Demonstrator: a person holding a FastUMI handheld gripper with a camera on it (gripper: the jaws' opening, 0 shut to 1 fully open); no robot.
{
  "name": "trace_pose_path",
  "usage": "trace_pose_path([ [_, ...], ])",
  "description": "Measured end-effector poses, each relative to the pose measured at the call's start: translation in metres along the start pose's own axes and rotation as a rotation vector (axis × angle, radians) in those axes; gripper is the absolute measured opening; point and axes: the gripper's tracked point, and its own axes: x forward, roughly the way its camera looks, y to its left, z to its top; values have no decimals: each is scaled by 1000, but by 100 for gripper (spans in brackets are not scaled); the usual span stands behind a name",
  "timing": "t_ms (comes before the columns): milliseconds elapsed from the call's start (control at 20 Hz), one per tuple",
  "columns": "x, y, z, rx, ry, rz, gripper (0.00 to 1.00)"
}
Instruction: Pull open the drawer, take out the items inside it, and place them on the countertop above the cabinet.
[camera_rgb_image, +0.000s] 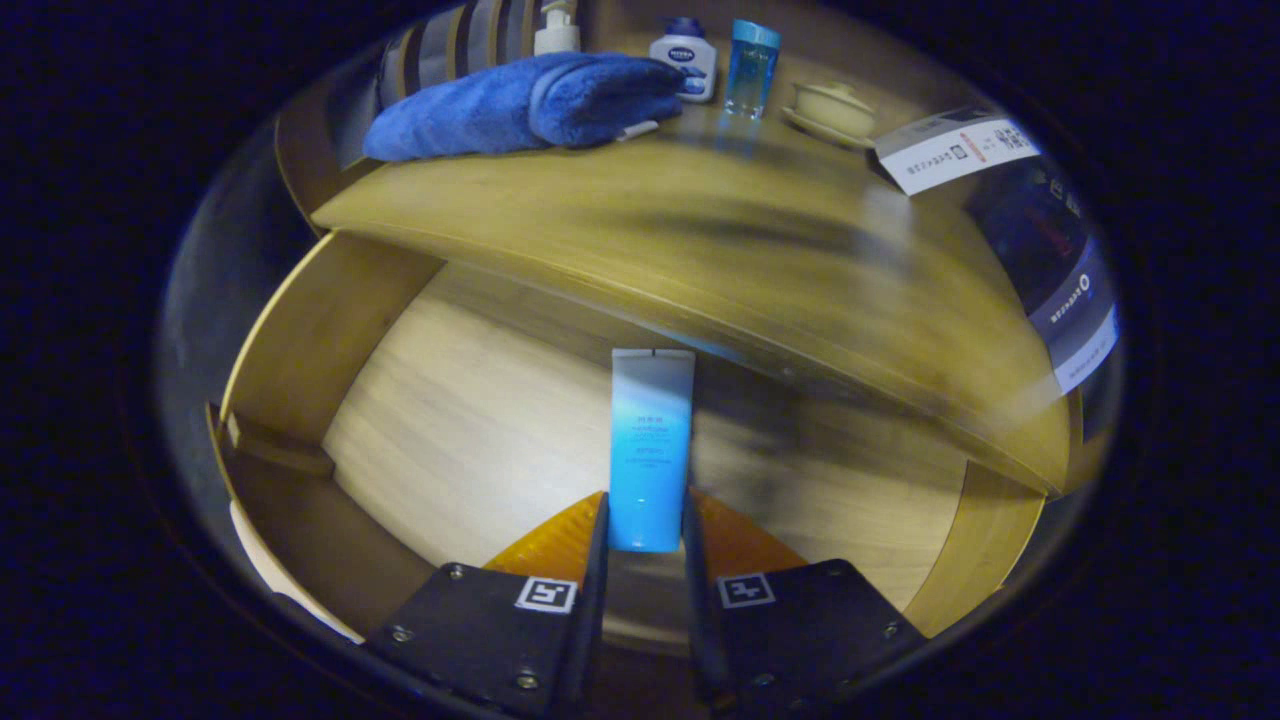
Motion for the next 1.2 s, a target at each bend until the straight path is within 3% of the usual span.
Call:
trace_pose_path([
  [250,-33,3,0,33,-81,47,37],
  [350,-41,7,5,95,-135,75,26],
  [1200,-162,40,12,45,-341,173,26],
])
